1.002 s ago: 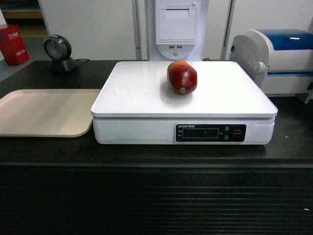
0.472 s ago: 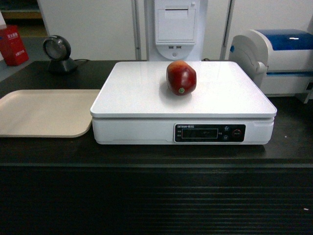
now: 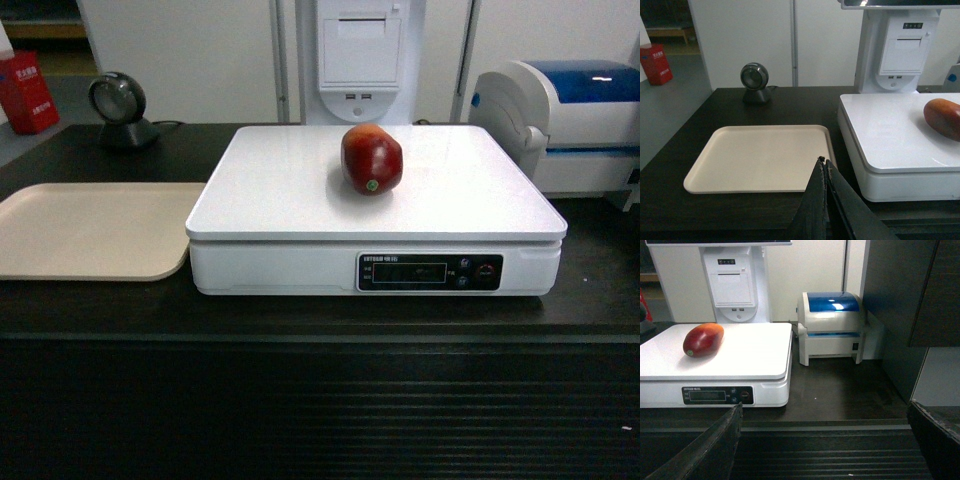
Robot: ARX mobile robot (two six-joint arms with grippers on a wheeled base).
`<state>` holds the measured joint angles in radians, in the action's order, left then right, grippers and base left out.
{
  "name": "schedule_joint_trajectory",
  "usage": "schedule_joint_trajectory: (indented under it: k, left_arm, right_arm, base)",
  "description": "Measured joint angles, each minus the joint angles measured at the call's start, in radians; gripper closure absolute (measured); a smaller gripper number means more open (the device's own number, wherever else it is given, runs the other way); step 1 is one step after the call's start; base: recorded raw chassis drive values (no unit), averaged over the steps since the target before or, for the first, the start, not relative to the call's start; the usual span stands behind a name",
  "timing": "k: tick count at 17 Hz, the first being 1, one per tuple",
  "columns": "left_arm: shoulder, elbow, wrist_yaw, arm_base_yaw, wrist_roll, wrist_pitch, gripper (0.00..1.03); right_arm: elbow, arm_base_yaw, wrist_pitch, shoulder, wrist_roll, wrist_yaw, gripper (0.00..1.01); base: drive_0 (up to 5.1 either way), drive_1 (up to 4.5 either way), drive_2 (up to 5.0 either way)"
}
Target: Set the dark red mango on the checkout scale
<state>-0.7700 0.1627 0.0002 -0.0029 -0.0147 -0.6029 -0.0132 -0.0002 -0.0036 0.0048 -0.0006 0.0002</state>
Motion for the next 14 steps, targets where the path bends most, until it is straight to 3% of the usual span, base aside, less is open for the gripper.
schedule_joint_trajectory:
  k: [10, 11, 14]
  left_arm:
    - [0.303, -0.121, 0.0, 0.001, 0.0, 0.182, 1.01]
    - [0.311, -0.15, -0.001, 0.001, 0.0, 0.13, 1.01]
    - [0.39, -0.154, 0.0, 0.001, 0.0, 0.228, 1.01]
  right_arm:
    - [0.0, 0.0, 0.0, 0.0, 0.0, 0.0, 0.03]
    - [0.0, 0.0, 0.0, 0.0, 0.0, 0.0, 0.03]
    - [0.0, 0.0, 0.0, 0.0, 0.0, 0.0, 0.03]
  base:
    - [0.0, 0.0, 0.0]
    - [0.0, 0.0, 0.0]
    - [0.0, 0.0, 0.0]
